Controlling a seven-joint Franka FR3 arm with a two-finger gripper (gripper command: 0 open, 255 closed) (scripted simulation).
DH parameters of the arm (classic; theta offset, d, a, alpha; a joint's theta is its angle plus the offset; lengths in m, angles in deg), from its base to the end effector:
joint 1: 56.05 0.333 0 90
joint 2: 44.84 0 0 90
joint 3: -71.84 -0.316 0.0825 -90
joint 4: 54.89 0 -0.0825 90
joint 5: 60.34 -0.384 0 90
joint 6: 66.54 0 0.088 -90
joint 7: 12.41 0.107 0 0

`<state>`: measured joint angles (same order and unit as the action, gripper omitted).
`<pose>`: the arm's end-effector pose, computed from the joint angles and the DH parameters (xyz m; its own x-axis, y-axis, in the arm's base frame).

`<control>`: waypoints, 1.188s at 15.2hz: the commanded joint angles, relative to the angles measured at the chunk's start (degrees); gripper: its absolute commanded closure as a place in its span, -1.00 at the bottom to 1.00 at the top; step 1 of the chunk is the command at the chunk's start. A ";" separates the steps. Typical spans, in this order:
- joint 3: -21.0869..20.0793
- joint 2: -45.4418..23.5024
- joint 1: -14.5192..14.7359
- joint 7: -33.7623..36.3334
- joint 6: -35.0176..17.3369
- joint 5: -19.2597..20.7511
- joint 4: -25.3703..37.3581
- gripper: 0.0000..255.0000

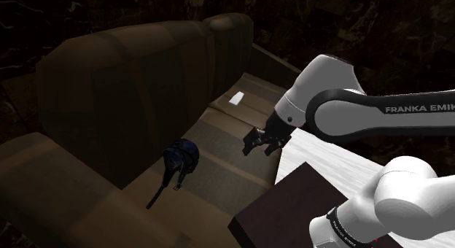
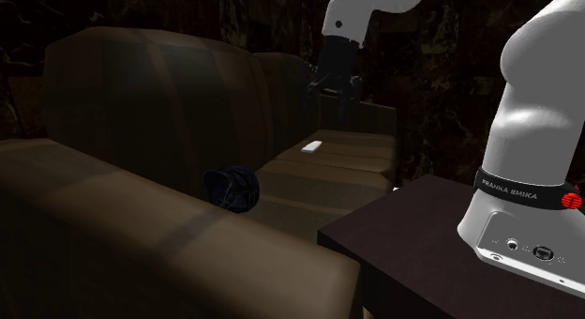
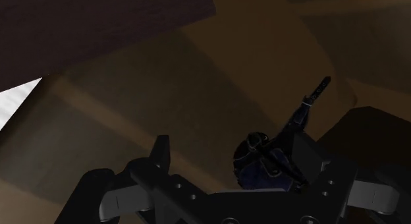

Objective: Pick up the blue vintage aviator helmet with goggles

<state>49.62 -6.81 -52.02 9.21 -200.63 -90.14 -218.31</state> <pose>0.3066 0.1416 0.3714 0.9468 -0.3187 0.0457 -0.3025 -0.9291 -0.2130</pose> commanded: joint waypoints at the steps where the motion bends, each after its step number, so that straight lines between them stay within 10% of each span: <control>1: -2.39 -4.65 0.78 2.15 -7.37 -3.60 -0.42 -1.00; 11: -11.11 -37.05 2.77 10.01 -43.19 -15.01 7.78 -1.00; 18: -7.18 -58.69 8.96 16.65 -61.13 -14.41 20.28 -1.00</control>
<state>39.52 -62.85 -46.41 25.19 -260.15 -103.91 -200.68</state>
